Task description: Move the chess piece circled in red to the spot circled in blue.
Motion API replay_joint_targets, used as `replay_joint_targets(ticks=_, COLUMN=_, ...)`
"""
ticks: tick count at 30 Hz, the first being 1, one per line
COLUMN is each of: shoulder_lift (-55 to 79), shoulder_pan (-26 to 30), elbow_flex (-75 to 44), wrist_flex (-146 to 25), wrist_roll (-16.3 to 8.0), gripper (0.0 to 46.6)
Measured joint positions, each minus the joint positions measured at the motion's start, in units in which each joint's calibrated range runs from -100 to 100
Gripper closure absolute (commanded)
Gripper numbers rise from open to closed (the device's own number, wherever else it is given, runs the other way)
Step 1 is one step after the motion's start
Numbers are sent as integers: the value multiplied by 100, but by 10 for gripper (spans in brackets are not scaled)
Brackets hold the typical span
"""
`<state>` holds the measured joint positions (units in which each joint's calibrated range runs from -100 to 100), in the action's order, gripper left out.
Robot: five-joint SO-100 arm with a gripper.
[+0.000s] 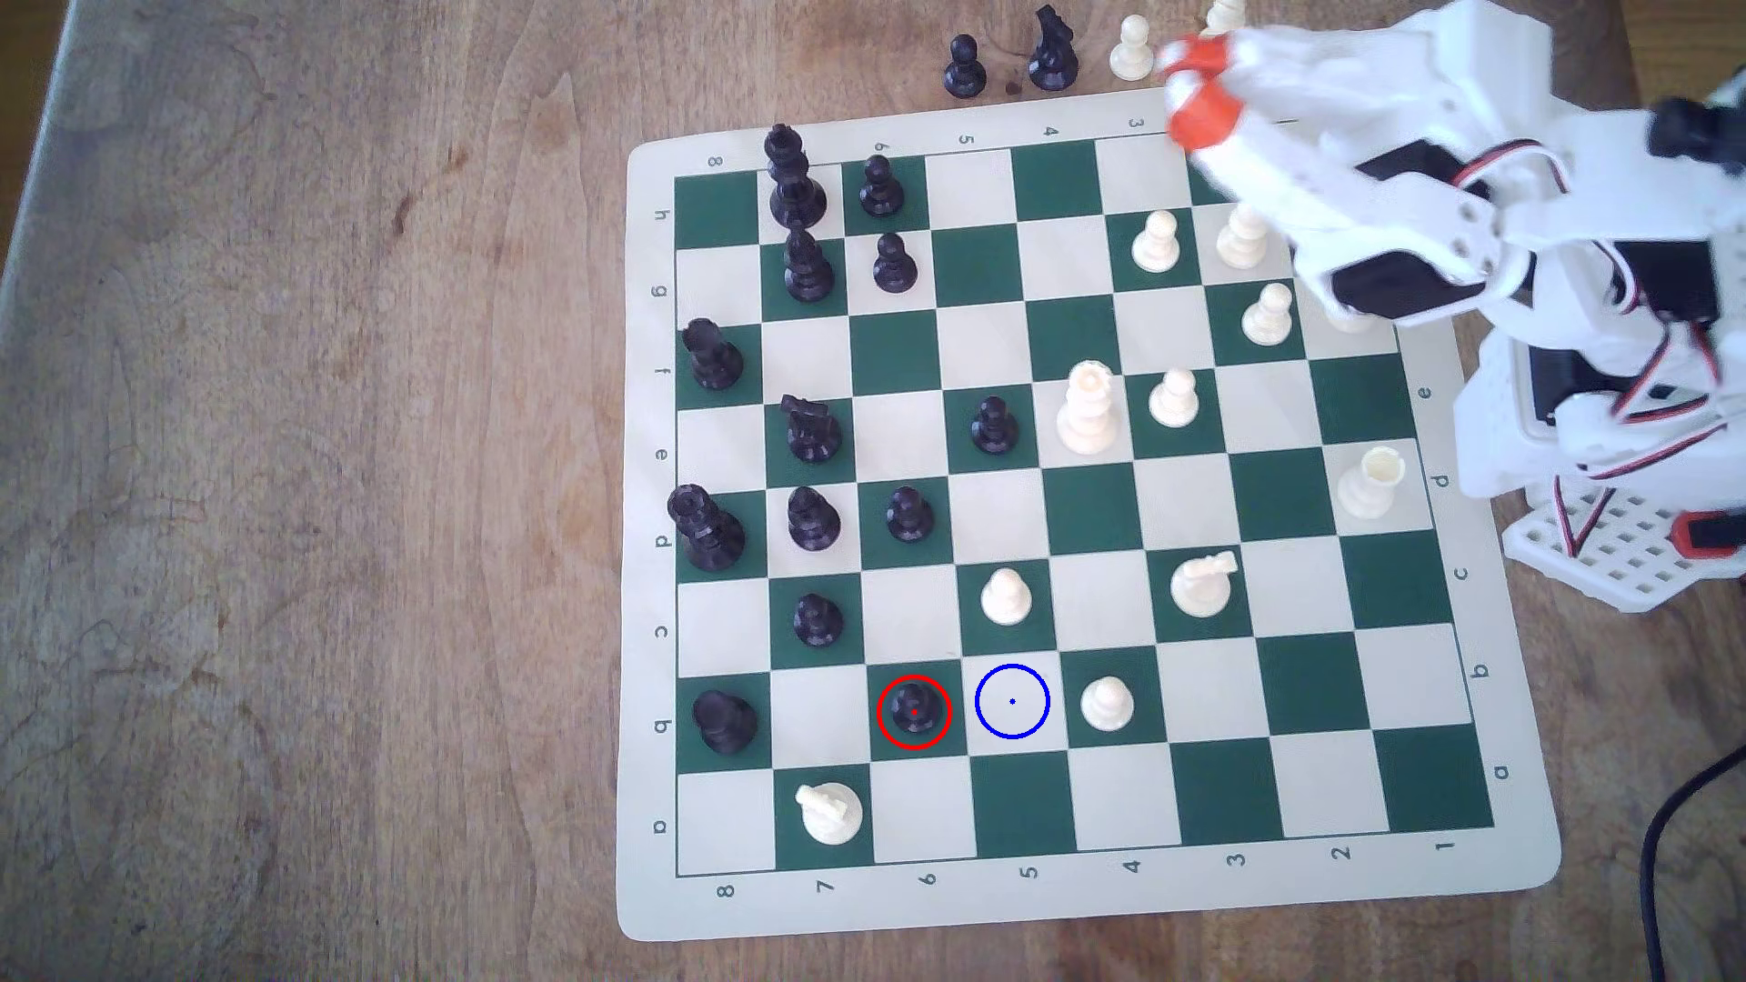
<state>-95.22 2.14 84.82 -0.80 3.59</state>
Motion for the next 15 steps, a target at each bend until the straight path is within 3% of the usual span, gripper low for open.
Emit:
replay_joint_targets(ticks=3, shoulder_lift=-34, shoulder_pan=96, elbow_flex=-398, wrist_flex=-1386, wrist_roll=-254, gripper=436)
replay_joint_targets(ticks=8, shoulder_lift=-25, shoulder_pan=162, elbow_flex=-913, wrist_flex=-3179, wrist_roll=-361, gripper=368)
replay_joint_targets(ticks=12, shoulder_lift=0, shoulder_pan=295, elbow_flex=-1121, wrist_flex=-4319, wrist_roll=-39, gripper=349)
replay_joint_targets(ticks=15, shoulder_lift=561, shoulder_pan=701, elbow_flex=-1446, wrist_flex=-4972, wrist_roll=127, gripper=325)
